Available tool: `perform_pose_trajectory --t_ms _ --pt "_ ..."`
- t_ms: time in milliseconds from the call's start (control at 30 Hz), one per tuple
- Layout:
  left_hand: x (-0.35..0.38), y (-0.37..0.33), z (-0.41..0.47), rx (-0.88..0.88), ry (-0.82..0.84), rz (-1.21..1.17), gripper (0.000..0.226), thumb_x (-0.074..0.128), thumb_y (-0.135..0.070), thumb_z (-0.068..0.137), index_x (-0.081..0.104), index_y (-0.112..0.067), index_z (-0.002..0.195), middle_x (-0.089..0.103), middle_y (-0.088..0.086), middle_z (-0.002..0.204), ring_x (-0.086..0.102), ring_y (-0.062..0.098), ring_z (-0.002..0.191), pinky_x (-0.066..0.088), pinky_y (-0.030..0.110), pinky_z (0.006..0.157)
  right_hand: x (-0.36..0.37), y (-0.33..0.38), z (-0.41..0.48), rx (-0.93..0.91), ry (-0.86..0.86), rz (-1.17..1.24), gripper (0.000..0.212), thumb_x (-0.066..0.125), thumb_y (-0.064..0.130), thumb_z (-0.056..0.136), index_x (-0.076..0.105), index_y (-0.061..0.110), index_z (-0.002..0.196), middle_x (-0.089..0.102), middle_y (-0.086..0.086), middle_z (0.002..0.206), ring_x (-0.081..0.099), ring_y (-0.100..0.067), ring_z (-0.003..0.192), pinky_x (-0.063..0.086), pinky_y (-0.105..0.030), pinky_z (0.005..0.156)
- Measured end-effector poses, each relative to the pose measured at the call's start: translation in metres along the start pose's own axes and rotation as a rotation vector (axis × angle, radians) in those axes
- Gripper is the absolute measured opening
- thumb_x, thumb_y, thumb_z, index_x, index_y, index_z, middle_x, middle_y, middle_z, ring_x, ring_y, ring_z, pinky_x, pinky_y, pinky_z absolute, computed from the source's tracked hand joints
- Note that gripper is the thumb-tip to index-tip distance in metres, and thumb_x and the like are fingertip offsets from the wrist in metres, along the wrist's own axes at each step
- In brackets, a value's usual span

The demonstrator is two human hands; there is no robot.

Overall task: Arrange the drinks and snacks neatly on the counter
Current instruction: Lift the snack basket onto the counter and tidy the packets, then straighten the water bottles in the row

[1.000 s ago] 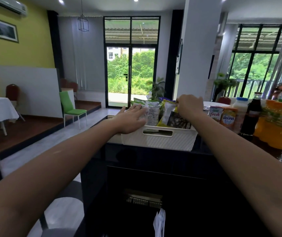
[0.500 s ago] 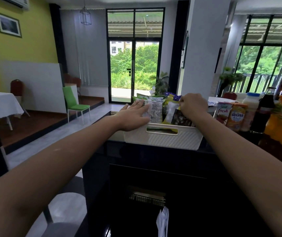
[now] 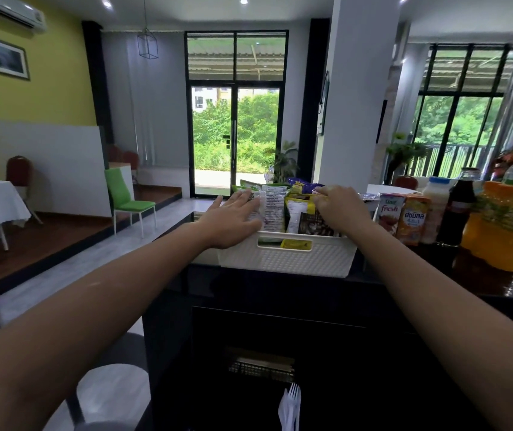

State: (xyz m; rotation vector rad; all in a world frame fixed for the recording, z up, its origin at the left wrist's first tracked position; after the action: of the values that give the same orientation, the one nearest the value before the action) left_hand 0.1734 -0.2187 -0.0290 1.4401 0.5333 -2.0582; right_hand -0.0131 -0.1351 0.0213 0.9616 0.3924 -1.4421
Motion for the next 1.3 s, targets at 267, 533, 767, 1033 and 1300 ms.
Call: perform_pose_trajectory --t_ms 267,533,767,1033,1300 --pt "-0.002 -0.002 -0.025 0.053 -0.024 0.040 0.092 0.007 -0.084 0.074 0.001 -0.035 0.151 -0.004 0.001 0.160 -0.003 0.014 0.148 -0.002 0.048 0.120 0.004 0.013 -0.111 -0.028 -0.116 -0.169 0.063 0.017 0.053 0.099 0.014 0.020 0.152 0.004 0.000 0.161 -0.010 -0.022 0.147 -0.012 -0.042 0.114" --pt "-0.004 0.002 -0.019 0.013 -0.056 0.068 0.096 0.010 -0.085 0.070 0.007 -0.033 0.151 0.002 0.005 0.161 0.005 0.021 0.148 0.006 0.052 0.119 0.024 0.001 -0.108 -0.017 -0.027 -0.202 0.065 0.013 0.053 0.098 -0.004 0.021 0.152 -0.014 0.002 0.160 -0.026 -0.021 0.142 -0.017 -0.037 0.112" --pt "-0.003 0.001 -0.014 -0.024 -0.045 0.100 0.106 0.004 -0.087 0.066 0.003 -0.025 0.152 0.000 0.007 0.161 0.002 0.022 0.148 0.000 0.053 0.117 0.024 -0.002 -0.105 0.013 -0.005 -0.211 0.065 0.014 0.053 0.099 -0.004 0.021 0.152 -0.013 0.001 0.160 -0.022 -0.023 0.144 -0.016 -0.039 0.112" --pt "-0.016 -0.037 -0.010 0.001 -0.078 0.100 0.088 0.002 -0.074 0.083 -0.004 -0.019 0.152 -0.007 0.004 0.160 -0.008 0.016 0.148 -0.010 0.049 0.117 0.009 -0.025 -0.097 0.041 0.026 -0.090 0.068 0.012 0.057 0.097 0.003 0.019 0.153 -0.005 0.000 0.161 -0.012 -0.023 0.147 -0.007 -0.042 0.116" --pt "-0.023 -0.130 0.031 0.008 -0.083 0.107 0.074 0.013 -0.061 0.095 -0.006 -0.017 0.152 -0.010 0.005 0.160 -0.009 0.020 0.148 -0.009 0.049 0.116 -0.058 -0.115 -0.099 0.191 0.007 -0.181 0.063 0.020 0.049 0.099 0.014 0.014 0.152 0.005 -0.007 0.161 0.000 -0.029 0.147 0.004 -0.049 0.117"
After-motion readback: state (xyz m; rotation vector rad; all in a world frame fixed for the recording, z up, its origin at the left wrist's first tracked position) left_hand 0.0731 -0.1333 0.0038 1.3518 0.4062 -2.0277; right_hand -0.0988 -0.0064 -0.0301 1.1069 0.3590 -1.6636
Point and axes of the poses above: each hand's wrist, its own z-axis towards the middle knuckle, its own x-axis out of the palm, y = z × x, the point moved 10 cm from there along z, towards the middle knuckle
